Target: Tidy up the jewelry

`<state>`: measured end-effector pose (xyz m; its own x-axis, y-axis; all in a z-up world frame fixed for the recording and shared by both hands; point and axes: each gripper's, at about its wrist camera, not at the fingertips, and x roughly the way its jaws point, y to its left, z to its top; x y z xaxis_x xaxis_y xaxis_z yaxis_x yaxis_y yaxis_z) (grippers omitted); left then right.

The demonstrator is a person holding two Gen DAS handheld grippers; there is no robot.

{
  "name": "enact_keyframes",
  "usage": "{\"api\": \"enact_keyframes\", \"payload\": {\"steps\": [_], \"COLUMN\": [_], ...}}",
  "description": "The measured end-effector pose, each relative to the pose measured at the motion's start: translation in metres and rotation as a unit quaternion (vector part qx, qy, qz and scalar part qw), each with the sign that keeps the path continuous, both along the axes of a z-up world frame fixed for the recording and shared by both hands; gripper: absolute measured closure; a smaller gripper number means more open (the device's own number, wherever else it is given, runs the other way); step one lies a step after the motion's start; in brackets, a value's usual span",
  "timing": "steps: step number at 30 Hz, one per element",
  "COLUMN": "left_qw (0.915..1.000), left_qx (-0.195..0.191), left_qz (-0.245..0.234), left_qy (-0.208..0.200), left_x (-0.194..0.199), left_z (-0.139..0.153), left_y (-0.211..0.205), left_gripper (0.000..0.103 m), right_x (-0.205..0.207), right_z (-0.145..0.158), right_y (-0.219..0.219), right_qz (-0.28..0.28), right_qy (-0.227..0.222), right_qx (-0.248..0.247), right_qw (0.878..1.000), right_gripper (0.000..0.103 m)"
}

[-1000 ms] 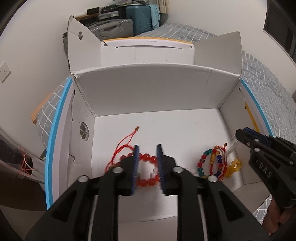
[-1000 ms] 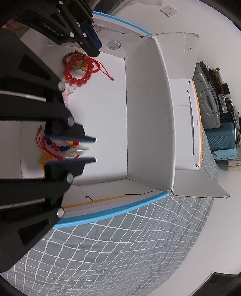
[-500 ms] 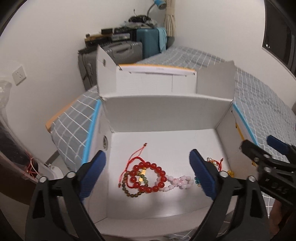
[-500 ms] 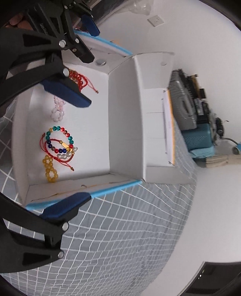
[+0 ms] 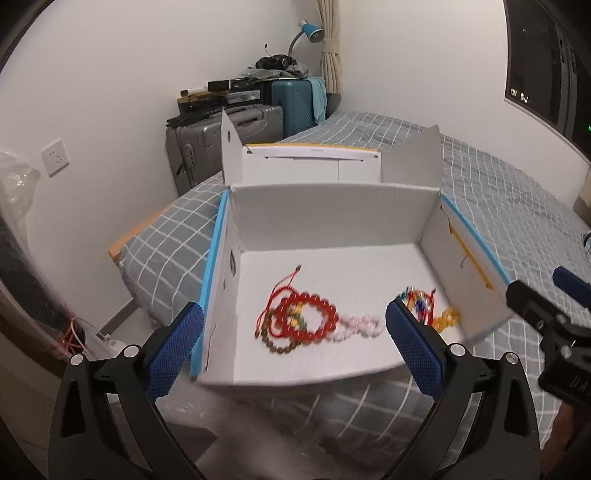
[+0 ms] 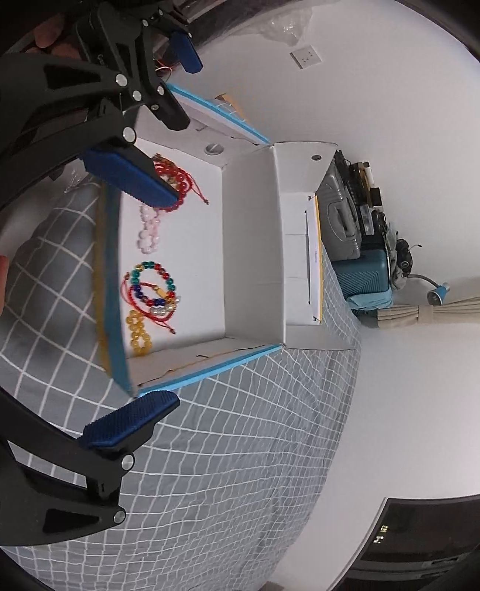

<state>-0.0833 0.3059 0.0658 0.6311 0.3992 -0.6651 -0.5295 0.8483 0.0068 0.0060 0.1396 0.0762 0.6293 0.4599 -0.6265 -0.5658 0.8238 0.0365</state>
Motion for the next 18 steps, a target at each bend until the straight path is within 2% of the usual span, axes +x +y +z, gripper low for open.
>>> {"api": "enact_keyframes", "payload": {"steps": [7,18], "left_qw": [1.0,0.9999], "left_qx": [-0.001,0.006], "left_qz": [0.006,0.007], "left_qy": [0.006,0.005], "left_x": [-0.022,-0.025], "left_z": [-0.017,-0.015], "left_y": [-0.009,-0.015], "left_gripper": [0.006,0.006], "right_x": [-0.017,-0.021], "right_z": [-0.014,-0.022], "right_y": [-0.016,-0.022], "right_qz": [-0.01,-0.013], "right_qy": [-0.001,-0.004], "right_qx": [-0.01,-0.015], "right_qw": [1.0,1.0], "right_gripper": [0.008,0.008]}}
